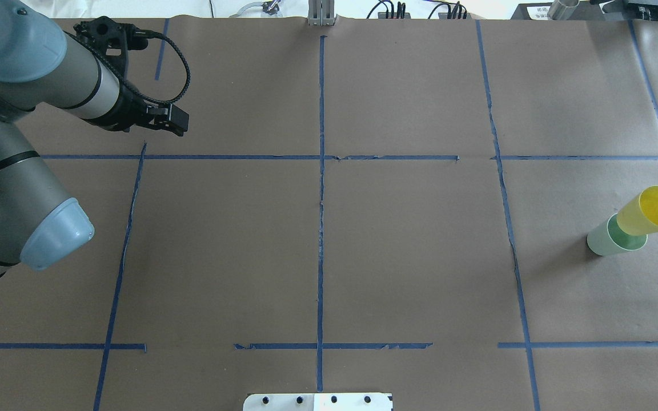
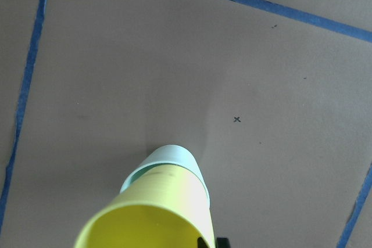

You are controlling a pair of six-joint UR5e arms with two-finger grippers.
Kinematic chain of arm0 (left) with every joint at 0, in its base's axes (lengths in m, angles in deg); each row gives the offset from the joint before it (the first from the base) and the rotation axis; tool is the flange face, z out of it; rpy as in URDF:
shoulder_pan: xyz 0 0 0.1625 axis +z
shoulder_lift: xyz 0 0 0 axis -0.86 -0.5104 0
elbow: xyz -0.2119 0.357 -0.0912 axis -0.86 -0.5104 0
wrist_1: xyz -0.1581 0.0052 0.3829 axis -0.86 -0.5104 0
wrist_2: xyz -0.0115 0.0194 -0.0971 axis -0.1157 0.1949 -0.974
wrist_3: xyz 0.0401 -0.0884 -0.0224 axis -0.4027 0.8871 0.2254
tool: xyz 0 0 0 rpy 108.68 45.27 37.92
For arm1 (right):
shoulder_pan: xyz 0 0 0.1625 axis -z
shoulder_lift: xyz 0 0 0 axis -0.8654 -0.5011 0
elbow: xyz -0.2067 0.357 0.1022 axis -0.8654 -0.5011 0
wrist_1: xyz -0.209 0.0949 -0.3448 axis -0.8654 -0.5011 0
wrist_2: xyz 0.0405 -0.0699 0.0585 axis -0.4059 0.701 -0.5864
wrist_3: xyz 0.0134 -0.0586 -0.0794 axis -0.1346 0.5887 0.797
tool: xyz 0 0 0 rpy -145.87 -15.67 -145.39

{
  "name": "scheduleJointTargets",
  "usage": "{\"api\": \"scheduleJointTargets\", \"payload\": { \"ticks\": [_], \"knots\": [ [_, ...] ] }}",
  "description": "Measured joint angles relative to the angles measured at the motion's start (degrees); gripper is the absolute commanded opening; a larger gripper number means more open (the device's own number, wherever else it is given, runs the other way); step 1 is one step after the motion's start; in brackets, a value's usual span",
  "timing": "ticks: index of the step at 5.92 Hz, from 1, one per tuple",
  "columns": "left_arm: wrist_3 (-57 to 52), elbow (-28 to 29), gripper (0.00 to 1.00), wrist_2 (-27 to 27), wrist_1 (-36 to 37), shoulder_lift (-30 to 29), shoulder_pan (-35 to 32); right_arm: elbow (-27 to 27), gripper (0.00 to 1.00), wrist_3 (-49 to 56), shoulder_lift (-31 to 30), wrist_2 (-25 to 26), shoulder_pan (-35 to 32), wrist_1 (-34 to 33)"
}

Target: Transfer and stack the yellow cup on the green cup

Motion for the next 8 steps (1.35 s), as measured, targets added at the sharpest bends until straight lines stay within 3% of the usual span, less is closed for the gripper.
{"api": "scheduleJointTargets", "payload": {
  "ticks": [1, 2, 3, 6, 8],
  "knots": [
    [0.1, 0.0, 1.0, 0.0, 0.0, 0.0, 0.0, 0.0, 0.02, 0.0, -0.4, 0.1, 0.8, 0.0],
    [0.1, -0.1, 1.0, 0.0, 0.0, 0.0, 0.1, 0.0, 0.27, -0.1, -0.7, 0.1, 1.4, 0.0],
    [0.1, -0.1, 1.0, 0.0, -0.1, 0.0, 0.1, -0.1, 0.99, -0.1, -0.9, 0.2, 1.7, 0.0],
    [0.0, 0.0, 1.0, -0.1, 0.0, 0.1, 0.2, 0.0, 1.0, -0.4, -1.0, 0.2, 2.3, 0.1],
    [-0.9, 0.1, 1.0, -0.3, 0.3, 0.4, 0.1, 0.6, 1.0, 1.6, -2.6, 0.0, -1.9, 0.1]
  ]
}}
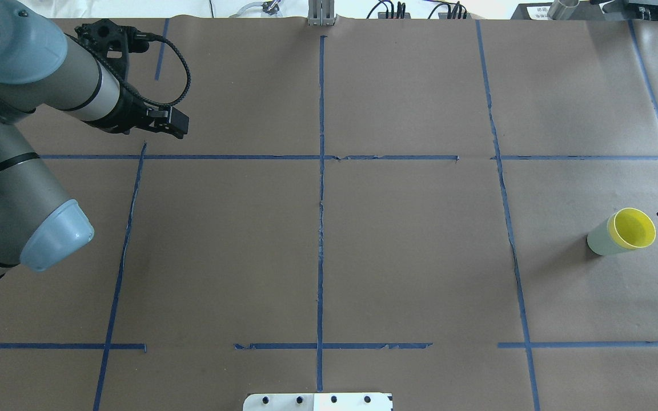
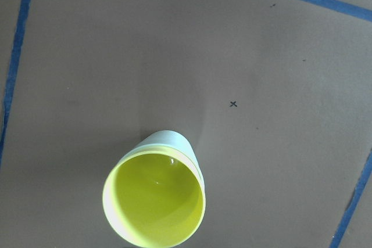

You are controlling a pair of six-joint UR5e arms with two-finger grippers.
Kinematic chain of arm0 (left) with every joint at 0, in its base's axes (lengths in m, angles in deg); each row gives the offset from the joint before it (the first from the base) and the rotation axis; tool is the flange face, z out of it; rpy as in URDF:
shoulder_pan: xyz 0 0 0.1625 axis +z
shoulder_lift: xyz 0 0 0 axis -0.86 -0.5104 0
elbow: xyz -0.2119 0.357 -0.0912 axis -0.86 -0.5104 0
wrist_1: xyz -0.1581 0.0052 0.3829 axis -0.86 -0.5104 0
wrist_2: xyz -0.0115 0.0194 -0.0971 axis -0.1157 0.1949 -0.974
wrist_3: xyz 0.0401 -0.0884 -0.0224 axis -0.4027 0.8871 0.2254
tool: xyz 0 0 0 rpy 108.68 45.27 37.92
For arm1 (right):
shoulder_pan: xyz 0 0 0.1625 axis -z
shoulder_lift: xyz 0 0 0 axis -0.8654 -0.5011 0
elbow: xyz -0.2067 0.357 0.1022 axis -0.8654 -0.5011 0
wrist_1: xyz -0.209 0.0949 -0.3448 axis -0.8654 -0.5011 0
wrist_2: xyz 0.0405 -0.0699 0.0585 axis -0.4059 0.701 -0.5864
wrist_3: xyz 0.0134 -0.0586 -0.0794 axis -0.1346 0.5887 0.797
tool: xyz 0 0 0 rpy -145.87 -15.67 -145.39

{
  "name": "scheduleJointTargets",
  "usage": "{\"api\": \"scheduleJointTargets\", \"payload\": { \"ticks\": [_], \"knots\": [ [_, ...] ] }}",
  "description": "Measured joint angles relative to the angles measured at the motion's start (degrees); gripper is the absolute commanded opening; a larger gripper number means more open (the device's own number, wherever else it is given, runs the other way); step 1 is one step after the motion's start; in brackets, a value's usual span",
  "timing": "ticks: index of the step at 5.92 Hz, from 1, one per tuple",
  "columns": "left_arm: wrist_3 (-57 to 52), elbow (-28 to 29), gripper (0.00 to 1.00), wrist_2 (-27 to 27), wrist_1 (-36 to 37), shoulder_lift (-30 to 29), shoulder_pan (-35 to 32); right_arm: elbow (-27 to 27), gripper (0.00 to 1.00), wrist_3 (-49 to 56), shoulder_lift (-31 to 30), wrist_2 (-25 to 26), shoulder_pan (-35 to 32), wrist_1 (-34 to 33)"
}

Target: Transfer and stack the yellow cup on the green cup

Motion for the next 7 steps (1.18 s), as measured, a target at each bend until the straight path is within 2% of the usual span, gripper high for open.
{"api": "scheduleJointTargets", "payload": {
  "ticks": [2, 4, 5, 7],
  "knots": [
    [-10.1, 0.0, 1.0, -3.5, 0.2, 3.2, -2.4, 0.7, 1.0, 8.9, -5.7, -0.6, -9.9, -0.1],
    [-31.3, 0.7, 1.0, -15.3, 0.5, 11.7, -14.0, 0.6, 1.0, 12.3, -10.1, -0.7, -17.5, -0.1],
    [-39.6, 0.7, 1.0, -20.4, 1.4, 16.8, -20.5, 0.5, 1.0, 12.1, -10.7, -0.6, -18.3, -0.1],
    [-46.1, 0.7, 1.0, -24.2, 2.2, 27.8, -31.3, 0.4, 1.0, 11.8, -10.9, -0.7, -18.6, -0.1]
  ]
}}
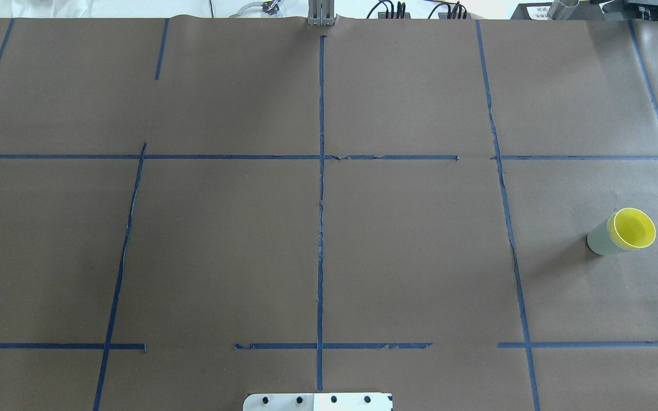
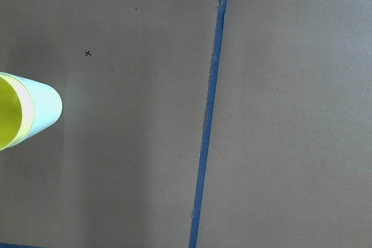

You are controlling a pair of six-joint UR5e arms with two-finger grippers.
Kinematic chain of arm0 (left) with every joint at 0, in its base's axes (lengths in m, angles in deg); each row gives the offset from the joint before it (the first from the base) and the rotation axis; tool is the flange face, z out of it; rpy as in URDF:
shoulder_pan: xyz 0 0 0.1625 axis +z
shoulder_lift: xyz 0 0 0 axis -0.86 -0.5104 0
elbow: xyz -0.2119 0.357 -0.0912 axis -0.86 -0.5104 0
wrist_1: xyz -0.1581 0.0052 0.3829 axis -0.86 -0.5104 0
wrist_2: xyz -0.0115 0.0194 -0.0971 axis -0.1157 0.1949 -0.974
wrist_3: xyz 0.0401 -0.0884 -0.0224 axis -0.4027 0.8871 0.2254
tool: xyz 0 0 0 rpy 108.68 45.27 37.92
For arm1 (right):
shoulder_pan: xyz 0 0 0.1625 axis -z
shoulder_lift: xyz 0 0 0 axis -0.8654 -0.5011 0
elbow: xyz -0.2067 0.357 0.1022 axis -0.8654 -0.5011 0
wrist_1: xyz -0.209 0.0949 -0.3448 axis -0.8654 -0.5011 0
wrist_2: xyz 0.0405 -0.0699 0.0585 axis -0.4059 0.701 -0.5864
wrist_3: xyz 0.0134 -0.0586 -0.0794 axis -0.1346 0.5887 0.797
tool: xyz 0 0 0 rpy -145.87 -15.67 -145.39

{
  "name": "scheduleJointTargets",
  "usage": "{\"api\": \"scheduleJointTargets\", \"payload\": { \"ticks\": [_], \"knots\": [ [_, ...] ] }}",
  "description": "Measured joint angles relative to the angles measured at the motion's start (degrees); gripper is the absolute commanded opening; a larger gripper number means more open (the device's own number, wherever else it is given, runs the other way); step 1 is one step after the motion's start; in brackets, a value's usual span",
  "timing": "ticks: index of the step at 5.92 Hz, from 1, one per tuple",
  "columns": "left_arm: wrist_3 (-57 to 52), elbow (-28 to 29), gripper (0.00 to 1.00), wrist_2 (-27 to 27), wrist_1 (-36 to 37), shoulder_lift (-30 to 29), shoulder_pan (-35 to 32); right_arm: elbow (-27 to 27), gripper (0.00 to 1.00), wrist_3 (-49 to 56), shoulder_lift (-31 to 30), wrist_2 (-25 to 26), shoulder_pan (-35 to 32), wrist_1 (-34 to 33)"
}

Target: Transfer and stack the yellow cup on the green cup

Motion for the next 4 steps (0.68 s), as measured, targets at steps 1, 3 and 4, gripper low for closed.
{"api": "scheduleJointTargets", "payload": {
  "ticks": [1, 3, 4],
  "knots": [
    [-2.6, 0.0, 1.0, -0.9, -0.3, 5.0, -3.5, -0.1, 1.0, 0.0, 0.0, -0.1, 0.0, 0.0],
    [-10.0, 0.3, 1.0, -1.3, 0.1, 11.3, -7.7, -0.2, 1.0, 0.0, 0.0, -0.1, 0.0, 0.0],
    [-11.1, 0.1, 1.0, -1.3, -0.1, 13.2, -8.3, -0.3, 1.0, 0.0, 0.0, -0.1, 0.0, 0.0]
  ]
}}
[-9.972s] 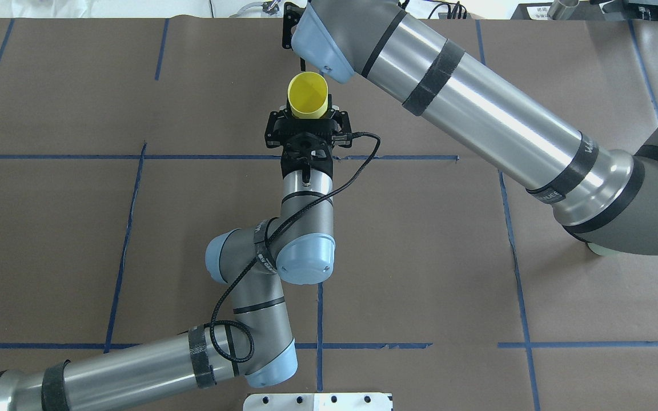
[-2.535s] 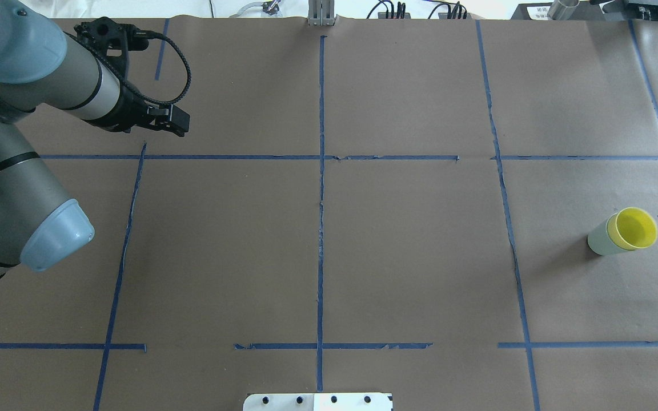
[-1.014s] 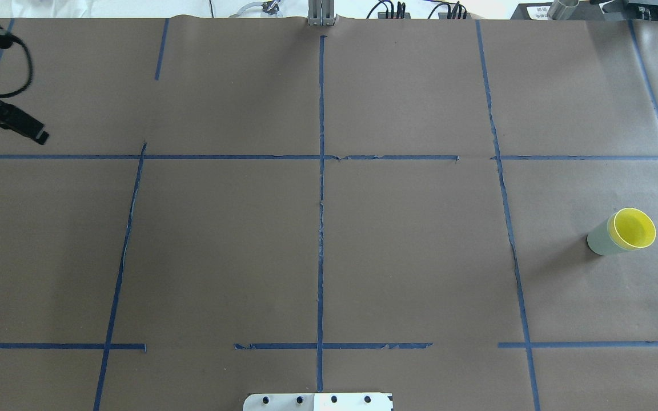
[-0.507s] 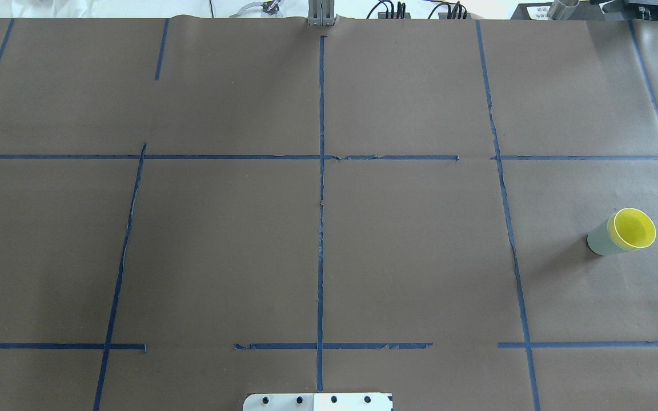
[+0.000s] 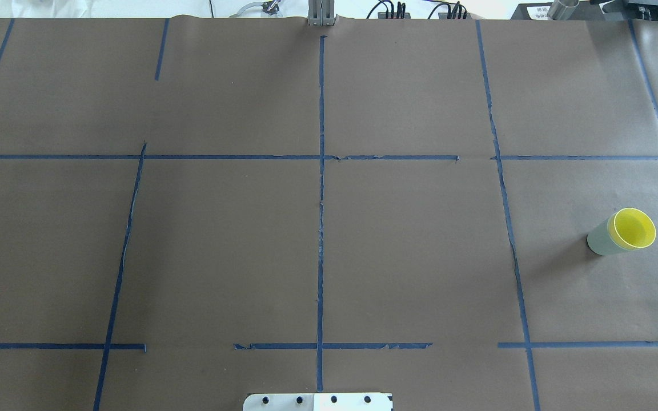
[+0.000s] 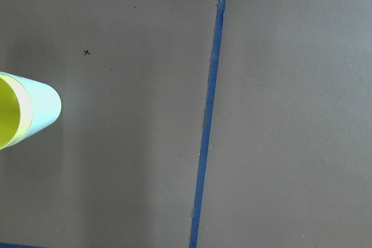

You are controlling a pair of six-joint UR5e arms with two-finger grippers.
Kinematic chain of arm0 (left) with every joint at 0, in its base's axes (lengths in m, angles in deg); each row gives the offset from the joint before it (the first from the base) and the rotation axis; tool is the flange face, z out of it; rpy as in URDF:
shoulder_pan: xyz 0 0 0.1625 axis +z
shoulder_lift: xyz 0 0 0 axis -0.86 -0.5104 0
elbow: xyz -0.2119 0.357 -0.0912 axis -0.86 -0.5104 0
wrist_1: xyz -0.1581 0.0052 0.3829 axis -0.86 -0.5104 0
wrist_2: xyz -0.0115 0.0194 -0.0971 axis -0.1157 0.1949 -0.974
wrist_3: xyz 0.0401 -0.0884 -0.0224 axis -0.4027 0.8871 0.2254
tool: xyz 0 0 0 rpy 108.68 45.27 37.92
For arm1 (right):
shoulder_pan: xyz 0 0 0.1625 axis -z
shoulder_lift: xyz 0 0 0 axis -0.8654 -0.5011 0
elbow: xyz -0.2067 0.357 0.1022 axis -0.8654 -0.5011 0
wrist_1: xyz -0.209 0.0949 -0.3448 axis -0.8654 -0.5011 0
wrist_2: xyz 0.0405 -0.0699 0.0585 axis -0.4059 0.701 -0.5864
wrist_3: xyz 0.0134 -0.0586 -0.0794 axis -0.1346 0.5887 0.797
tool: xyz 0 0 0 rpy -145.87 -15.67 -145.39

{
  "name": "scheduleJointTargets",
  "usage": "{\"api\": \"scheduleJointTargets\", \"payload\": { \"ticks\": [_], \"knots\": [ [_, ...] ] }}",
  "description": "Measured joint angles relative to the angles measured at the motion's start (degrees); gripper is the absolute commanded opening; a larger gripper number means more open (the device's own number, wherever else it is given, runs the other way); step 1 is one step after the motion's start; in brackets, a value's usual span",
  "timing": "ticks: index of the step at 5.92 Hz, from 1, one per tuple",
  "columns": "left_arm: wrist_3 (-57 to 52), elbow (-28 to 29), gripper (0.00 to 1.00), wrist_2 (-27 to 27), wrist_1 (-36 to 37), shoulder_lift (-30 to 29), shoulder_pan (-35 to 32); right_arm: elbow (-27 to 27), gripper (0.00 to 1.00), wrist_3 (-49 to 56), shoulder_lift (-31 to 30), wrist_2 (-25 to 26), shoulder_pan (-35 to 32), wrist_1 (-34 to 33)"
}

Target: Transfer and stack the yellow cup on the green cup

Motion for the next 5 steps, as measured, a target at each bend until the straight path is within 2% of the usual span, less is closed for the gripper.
{"api": "scheduleJointTargets", "payload": {
  "ticks": [5],
  "knots": [
    [-0.1, 1.2, 1.0, 0.7, 0.5, 1.9, -0.7, -0.3, 1.0, 0.0, 0.2, -0.1, 0.0, 0.0]
  ]
}}
